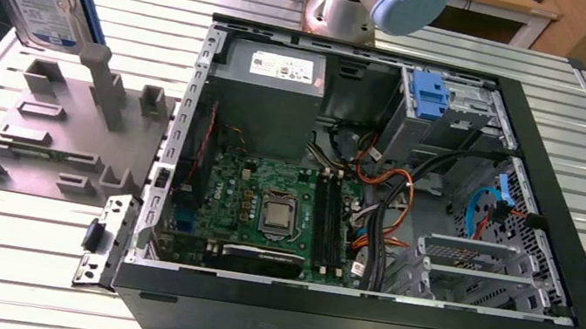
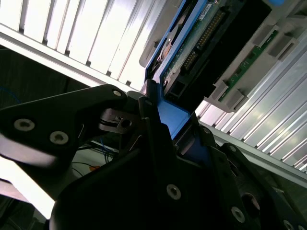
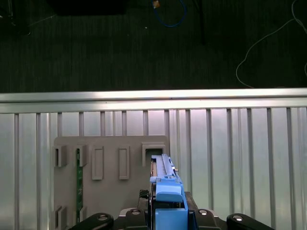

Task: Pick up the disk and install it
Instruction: 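Pick up the disk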

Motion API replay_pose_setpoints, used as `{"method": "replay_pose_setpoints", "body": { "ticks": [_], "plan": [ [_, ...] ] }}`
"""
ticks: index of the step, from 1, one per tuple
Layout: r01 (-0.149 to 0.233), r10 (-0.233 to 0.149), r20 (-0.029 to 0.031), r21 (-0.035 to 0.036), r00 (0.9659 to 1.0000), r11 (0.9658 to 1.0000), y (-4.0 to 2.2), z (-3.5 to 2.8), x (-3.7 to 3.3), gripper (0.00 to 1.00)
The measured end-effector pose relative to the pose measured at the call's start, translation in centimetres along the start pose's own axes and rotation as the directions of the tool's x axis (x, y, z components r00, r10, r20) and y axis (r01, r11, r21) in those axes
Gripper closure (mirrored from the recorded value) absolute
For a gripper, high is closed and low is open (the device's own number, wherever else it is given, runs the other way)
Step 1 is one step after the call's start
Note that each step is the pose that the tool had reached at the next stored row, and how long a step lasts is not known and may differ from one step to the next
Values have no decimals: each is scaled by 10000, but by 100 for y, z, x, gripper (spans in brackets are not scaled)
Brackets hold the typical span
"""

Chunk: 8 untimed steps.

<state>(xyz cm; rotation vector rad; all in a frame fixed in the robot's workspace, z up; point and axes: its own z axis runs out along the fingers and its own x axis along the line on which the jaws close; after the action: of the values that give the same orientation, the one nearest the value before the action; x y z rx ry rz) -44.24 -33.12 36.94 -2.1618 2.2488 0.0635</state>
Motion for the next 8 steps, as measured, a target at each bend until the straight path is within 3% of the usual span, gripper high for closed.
{"method": "replay_pose_setpoints", "body": {
  "ticks": [8],
  "plan": [
    [0,0,0,0,10000,10000,0,-16,-1,64]
  ]
}}
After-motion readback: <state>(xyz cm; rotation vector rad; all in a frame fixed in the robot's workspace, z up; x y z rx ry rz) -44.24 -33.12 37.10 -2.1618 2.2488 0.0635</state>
